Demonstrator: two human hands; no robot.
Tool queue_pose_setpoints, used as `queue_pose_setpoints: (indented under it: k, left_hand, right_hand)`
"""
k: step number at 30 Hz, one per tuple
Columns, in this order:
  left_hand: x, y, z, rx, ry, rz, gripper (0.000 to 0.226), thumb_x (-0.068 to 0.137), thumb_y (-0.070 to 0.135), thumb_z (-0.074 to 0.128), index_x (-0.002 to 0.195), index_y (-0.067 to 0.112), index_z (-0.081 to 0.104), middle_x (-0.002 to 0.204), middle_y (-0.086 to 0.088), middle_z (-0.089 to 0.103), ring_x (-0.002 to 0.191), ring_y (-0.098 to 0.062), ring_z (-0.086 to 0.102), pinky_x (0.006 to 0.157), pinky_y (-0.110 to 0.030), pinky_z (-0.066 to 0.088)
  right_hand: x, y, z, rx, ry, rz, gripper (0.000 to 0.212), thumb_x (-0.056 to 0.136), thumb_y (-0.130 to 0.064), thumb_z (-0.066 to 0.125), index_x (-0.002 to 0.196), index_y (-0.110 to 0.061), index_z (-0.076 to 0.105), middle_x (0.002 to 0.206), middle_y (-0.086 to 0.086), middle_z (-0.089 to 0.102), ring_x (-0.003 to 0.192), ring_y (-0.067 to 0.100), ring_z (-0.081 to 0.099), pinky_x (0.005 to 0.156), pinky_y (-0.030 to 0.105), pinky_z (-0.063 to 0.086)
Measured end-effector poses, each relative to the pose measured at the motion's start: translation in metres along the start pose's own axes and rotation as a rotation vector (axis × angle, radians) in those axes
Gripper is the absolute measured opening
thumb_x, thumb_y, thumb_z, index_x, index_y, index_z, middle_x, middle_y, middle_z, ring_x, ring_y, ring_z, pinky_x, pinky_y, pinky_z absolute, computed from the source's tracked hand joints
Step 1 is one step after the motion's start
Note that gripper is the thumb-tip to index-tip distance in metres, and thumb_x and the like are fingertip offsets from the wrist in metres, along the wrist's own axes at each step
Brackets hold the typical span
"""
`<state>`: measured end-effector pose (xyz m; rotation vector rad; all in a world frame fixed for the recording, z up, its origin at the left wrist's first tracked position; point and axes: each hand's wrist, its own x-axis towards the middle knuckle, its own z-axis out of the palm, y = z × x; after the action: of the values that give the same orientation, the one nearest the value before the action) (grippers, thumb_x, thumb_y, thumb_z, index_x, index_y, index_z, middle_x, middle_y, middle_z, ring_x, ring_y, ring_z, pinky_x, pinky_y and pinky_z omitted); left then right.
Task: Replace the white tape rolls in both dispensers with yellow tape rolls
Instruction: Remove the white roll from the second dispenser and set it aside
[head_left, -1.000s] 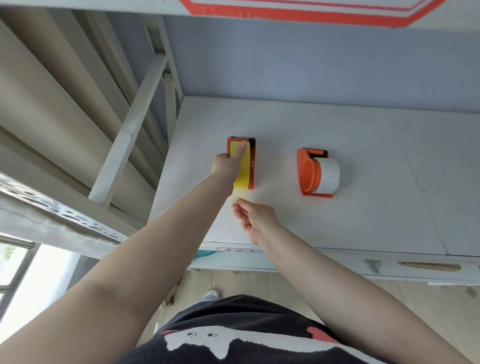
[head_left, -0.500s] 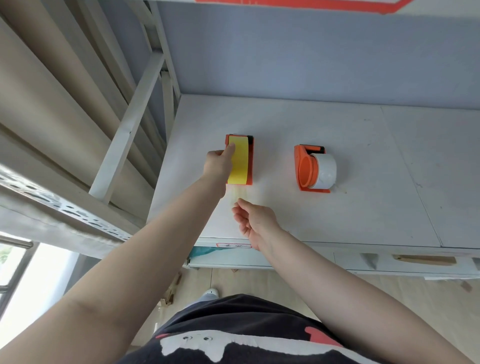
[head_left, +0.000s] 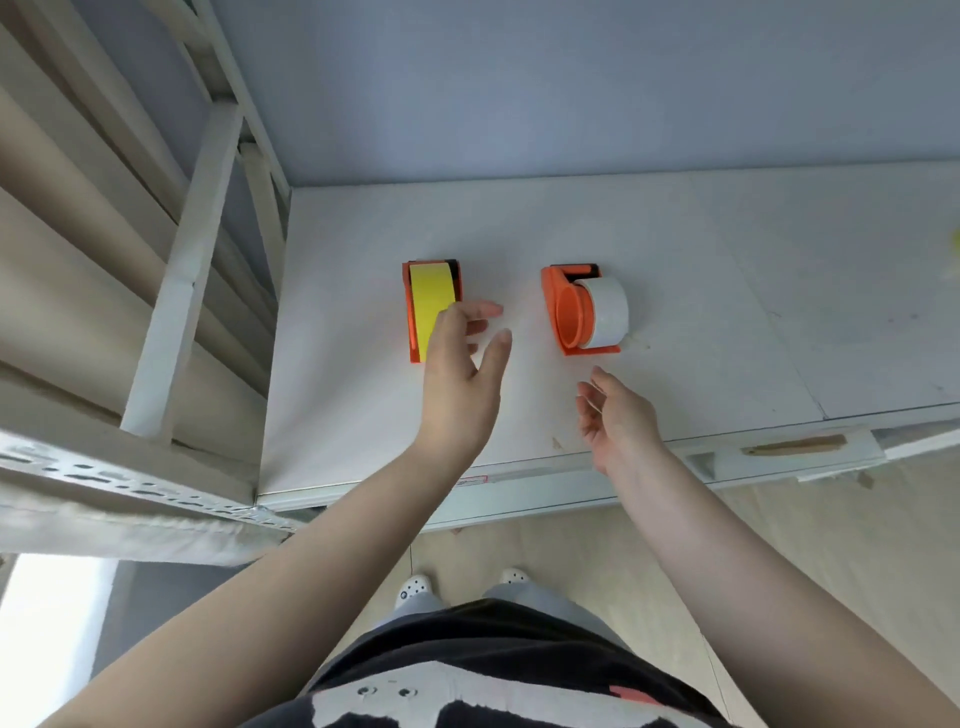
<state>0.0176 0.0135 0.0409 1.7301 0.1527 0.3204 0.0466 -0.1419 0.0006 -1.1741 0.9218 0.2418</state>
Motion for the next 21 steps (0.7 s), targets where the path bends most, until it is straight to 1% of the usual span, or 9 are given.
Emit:
queue_pose_setpoints:
  k: [4,6,9,12,14,15,17,18,21]
  left_hand:
    - [0.002,-0.003,0.036,-0.025,-0.081,-0.108,0.015,0.093,0.017,0.055,0.108,0.013,0.058,0.109,0.004,0.061,0.094,-0.001,0.056,0.074,-0.006,0.04]
    - [0.01,-0.01,0.057,0.008,-0.112,-0.199,0.02,0.093,0.021,0.056,0.11,0.011,0.059,0.109,0.003,0.062,0.097,-0.006,0.058,0.076,-0.01,0.042]
    - [0.025,-0.018,0.088,0.051,-0.087,-0.363,0.029,0.093,0.026,0.057,0.118,0.011,0.058,0.113,0.002,0.061,0.102,-0.014,0.057,0.074,-0.02,0.042]
    - [0.036,-0.022,0.113,0.057,-0.079,-0.466,0.035,0.093,0.029,0.056,0.123,0.01,0.057,0.115,-0.002,0.062,0.099,-0.015,0.055,0.071,-0.02,0.04]
    - [0.039,-0.024,0.123,0.069,-0.1,-0.478,0.033,0.091,0.032,0.059,0.116,0.01,0.061,0.106,-0.003,0.064,0.092,-0.015,0.055,0.067,-0.018,0.04]
    - [0.04,-0.026,0.126,0.082,-0.108,-0.471,0.027,0.09,0.031,0.061,0.107,0.01,0.064,0.098,-0.004,0.065,0.084,-0.016,0.055,0.062,-0.017,0.039]
    - [0.038,-0.027,0.13,0.109,-0.091,-0.451,0.017,0.087,0.024,0.065,0.083,0.008,0.062,0.08,-0.007,0.06,0.064,-0.017,0.045,0.053,-0.025,0.033]
    - [0.038,-0.029,0.131,0.12,-0.076,-0.441,0.019,0.085,0.021,0.065,0.076,0.005,0.059,0.073,-0.007,0.056,0.06,-0.019,0.04,0.054,-0.027,0.03]
    - [0.041,-0.029,0.131,0.148,-0.014,-0.42,0.019,0.083,0.017,0.064,0.072,0.001,0.061,0.066,-0.005,0.052,0.063,-0.02,0.04,0.061,-0.028,0.03]
  right_hand:
    - [0.017,-0.028,-0.016,-0.042,-0.012,-0.114,0.011,0.089,-0.026,0.063,0.082,-0.019,0.057,0.078,0.0,0.054,0.062,0.01,0.047,0.054,0.02,0.038]
    - [0.028,-0.042,-0.02,-0.122,-0.054,-0.173,0.012,0.088,-0.031,0.063,0.09,-0.019,0.06,0.08,-0.002,0.051,0.067,0.012,0.047,0.056,0.021,0.04]
    - [0.043,-0.059,-0.023,-0.235,-0.142,-0.202,0.033,0.085,-0.035,0.066,0.112,-0.016,0.062,0.086,-0.003,0.053,0.088,0.016,0.053,0.064,0.025,0.048]
    - [0.057,-0.069,-0.025,-0.32,-0.245,-0.2,0.025,0.086,-0.029,0.067,0.108,-0.02,0.06,0.088,-0.006,0.054,0.101,0.018,0.053,0.077,0.028,0.05]
    - [0.065,-0.072,-0.028,-0.345,-0.285,-0.194,0.014,0.086,-0.027,0.068,0.098,-0.022,0.062,0.09,-0.006,0.057,0.104,0.018,0.055,0.079,0.028,0.051]
    - [0.068,-0.072,-0.029,-0.349,-0.3,-0.195,0.008,0.086,-0.026,0.068,0.091,-0.024,0.062,0.094,-0.005,0.059,0.105,0.018,0.056,0.079,0.028,0.052]
    - [0.074,-0.073,-0.03,-0.358,-0.335,-0.196,0.007,0.086,-0.026,0.069,0.086,-0.026,0.061,0.1,-0.002,0.062,0.105,0.018,0.058,0.082,0.03,0.052]
    - [0.076,-0.073,-0.031,-0.365,-0.358,-0.197,0.007,0.086,-0.025,0.068,0.086,-0.025,0.061,0.099,-0.002,0.063,0.103,0.018,0.058,0.083,0.03,0.053]
    - [0.081,-0.07,-0.036,-0.408,-0.453,-0.248,0.006,0.087,-0.016,0.067,0.088,-0.02,0.063,0.089,-0.004,0.064,0.092,0.017,0.061,0.086,0.032,0.054]
